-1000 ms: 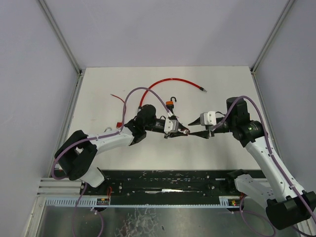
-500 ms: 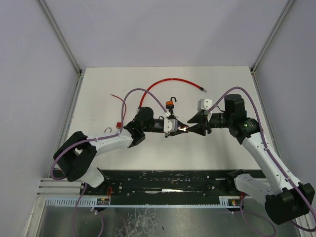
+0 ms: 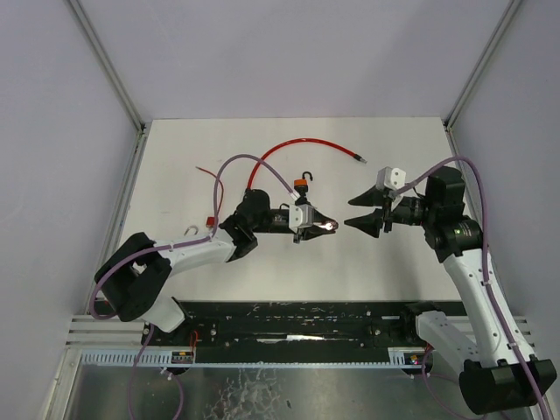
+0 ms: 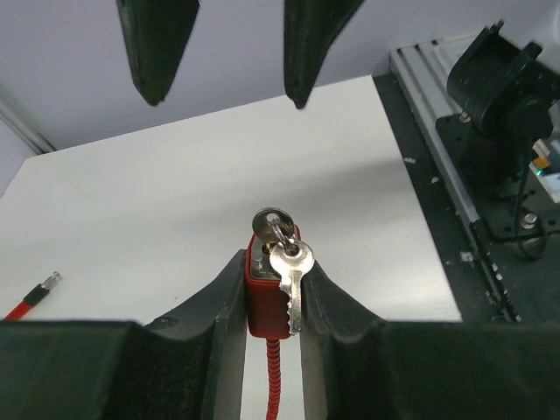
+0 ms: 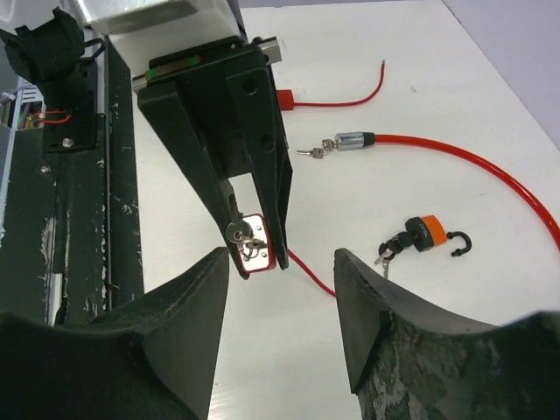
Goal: Lock with the key
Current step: Adjust the lock, then lock the lock.
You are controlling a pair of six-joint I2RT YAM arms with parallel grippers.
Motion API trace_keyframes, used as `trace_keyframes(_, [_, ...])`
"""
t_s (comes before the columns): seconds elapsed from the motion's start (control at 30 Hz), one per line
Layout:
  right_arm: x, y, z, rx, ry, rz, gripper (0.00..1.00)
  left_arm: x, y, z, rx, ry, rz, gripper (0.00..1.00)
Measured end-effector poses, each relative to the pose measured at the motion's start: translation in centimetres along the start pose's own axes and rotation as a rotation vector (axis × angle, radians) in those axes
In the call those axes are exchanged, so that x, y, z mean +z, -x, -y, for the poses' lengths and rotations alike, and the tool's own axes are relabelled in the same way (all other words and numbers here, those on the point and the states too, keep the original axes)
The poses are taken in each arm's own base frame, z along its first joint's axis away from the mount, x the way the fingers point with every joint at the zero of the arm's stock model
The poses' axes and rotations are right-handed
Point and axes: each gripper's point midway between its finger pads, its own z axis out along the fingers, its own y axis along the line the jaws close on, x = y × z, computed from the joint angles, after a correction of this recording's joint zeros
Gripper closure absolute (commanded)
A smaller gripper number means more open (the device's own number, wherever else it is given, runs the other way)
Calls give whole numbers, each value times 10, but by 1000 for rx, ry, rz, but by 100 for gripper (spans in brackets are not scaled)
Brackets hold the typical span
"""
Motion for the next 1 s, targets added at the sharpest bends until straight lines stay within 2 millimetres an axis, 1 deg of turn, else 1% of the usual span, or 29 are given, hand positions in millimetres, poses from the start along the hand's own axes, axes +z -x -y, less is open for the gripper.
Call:
trace_keyframes(0.07, [-1, 2, 1, 25, -3, 24, 42, -1, 6, -2, -38, 10, 20, 100])
trace_keyframes(0.13, [-2, 1, 6, 80, -15, 40, 41, -5, 12, -8, -83, 30, 39, 100])
trace_keyframes(0.27, [-8, -9, 34, 229, -107, 75, 39, -19, 27, -34, -196, 104, 101, 100])
trace_keyframes(0.33, [-9, -16, 39, 279, -128, 94, 39, -27, 35, -46, -268, 140, 136, 100])
trace_keyframes(0.43, [-4, -24, 34, 313, -93, 127, 39, -36, 51, -66, -378, 179, 197, 100])
trace_keyframes(0.53, [0, -34, 28, 310, -46, 151, 36, -39, 71, -85, -492, 195, 257, 100])
trace_keyframes(0.57, [2, -39, 25, 306, -33, 154, 34, -39, 76, -88, -528, 196, 272, 100])
trace_keyframes(0.67, [6, -49, 18, 282, -12, 151, 34, -39, 85, -93, -601, 202, 311, 100])
trace_keyframes(0.77, [9, -49, 15, 261, 3, 149, 34, -40, 90, -100, -631, 239, 346, 100])
trace_keyframes(0.83, [10, -47, 17, 276, -5, 148, 33, -42, 93, -108, -625, 278, 372, 100])
trace_keyframes(1.0, [13, -40, 43, 451, -98, 162, 29, -43, 97, -125, -544, 336, 435, 100])
